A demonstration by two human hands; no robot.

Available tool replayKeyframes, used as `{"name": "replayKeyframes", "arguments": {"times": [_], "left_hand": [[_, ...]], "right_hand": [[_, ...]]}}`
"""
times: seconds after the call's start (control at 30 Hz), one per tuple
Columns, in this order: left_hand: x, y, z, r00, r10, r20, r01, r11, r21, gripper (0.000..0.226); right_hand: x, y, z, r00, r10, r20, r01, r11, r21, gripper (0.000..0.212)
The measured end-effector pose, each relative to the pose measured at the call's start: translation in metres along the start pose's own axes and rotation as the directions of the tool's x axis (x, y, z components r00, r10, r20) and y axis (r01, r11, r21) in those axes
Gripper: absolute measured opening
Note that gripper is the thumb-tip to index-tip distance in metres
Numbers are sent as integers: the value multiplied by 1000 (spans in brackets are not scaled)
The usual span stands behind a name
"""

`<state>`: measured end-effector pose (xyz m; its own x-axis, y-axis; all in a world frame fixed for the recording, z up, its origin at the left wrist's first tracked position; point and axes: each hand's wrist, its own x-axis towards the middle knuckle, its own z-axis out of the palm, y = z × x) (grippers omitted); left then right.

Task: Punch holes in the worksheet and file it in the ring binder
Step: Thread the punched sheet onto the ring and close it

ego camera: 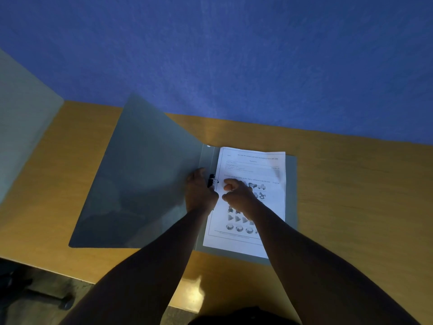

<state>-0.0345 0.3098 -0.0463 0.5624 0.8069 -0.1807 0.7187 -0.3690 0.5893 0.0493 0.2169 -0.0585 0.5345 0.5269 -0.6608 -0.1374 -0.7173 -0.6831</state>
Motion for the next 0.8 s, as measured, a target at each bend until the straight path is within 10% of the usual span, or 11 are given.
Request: {"name": "replayKeyframes", "arguments": {"times": [0.8], "left_hand": [[3, 13, -16, 999, 10, 37, -13, 994, 104, 44]], "right_hand": [[-9, -10, -7, 999, -34, 32, 37, 994, -107, 44]]}}
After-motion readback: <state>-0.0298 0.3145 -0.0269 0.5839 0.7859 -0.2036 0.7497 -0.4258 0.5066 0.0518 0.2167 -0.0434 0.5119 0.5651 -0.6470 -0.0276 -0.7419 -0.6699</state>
